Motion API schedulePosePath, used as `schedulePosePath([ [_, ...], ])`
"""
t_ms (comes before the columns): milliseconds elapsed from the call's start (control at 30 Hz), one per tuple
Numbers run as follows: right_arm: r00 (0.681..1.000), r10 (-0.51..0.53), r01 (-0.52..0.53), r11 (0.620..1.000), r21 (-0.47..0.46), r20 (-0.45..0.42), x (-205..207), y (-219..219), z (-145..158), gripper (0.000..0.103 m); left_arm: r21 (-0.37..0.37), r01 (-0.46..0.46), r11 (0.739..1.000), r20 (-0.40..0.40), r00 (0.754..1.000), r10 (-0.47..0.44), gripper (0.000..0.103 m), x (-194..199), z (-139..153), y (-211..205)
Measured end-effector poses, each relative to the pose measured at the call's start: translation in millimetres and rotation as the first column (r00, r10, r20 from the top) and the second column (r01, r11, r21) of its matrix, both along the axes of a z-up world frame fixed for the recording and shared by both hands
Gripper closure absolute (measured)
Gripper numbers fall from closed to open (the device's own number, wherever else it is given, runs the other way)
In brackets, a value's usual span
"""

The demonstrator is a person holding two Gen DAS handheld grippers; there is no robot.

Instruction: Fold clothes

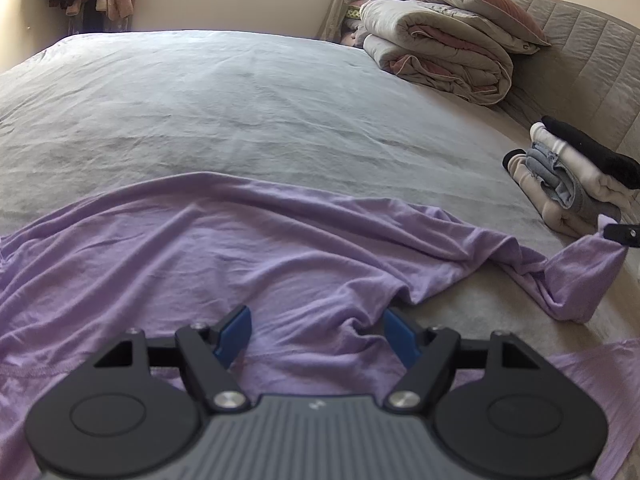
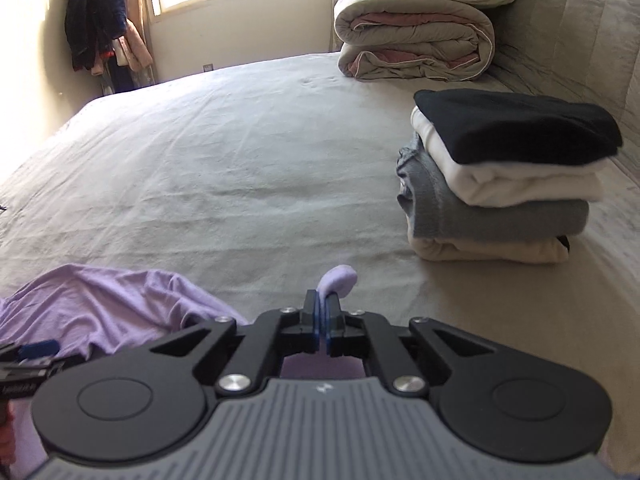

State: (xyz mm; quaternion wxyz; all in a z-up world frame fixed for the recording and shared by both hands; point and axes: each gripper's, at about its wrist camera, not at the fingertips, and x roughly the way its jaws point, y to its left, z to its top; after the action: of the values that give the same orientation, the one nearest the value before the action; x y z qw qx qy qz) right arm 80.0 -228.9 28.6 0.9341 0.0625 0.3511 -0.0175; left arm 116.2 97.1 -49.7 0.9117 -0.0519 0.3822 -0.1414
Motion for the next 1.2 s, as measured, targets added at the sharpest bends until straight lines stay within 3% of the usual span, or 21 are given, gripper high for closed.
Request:
schedulePosePath([
  [300, 0.995, 0.079, -0.076, 0.996, 0.041, -0.063, -61.2, 11.6, -29.9, 0.100, 0.002, 0.001, 1.000, 0.001, 1.000, -0.001, 0.028, 0.3, -1.0, 0.3],
  [533, 0.978, 0.146, -0.146, 0.989, 0.013, -0.150, -77.1, 23.7, -53.1, 0.099, 0.012, 0.008, 1.000, 0.007, 1.000, -0.008, 0.028, -0.3, -1.1, 0.2],
  [567, 0.978, 0.150, -0.149, 0.989, 0.016, -0.145, -77.8, 23.0, -51.4, 0.095, 0.014, 0.009, 1.000, 0.008, 1.000, -0.009, 0.028, -0.4, -1.1, 0.1],
  [600, 0.979, 0.152, -0.150, 0.988, 0.022, -0.138, -77.9, 22.1, -48.8, 0.089, 0.016, 0.010, 1.000, 0.009, 1.000, -0.010, 0.028, -0.6, -1.0, 0.0],
  [900, 0.990, 0.126, -0.118, 0.986, 0.115, -0.063, -60.2, -10.5, -25.1, 0.088, -0.003, 0.038, 0.999, 0.050, 0.998, -0.038, 0.029, -10.5, 18.7, -7.7],
  [1033, 0.981, 0.148, -0.130, 0.981, 0.147, -0.125, -30.9, -22.2, -37.7, 0.088, 0.030, 0.061, 0.998, 0.082, 0.995, -0.063, 0.029, -15.2, 32.3, -22.4],
  [1100, 0.969, 0.182, -0.158, 0.977, 0.143, -0.167, -19.1, -22.6, -47.3, 0.077, 0.066, 0.073, 0.995, 0.089, 0.993, -0.079, 0.029, -11.3, 36.1, -32.4],
  [1200, 0.956, 0.211, -0.194, 0.976, 0.098, -0.203, -11.2, -20.8, -58.1, 0.075, 0.139, 0.090, 0.986, 0.088, 0.991, -0.103, 0.029, 1.2, 38.0, -48.0],
])
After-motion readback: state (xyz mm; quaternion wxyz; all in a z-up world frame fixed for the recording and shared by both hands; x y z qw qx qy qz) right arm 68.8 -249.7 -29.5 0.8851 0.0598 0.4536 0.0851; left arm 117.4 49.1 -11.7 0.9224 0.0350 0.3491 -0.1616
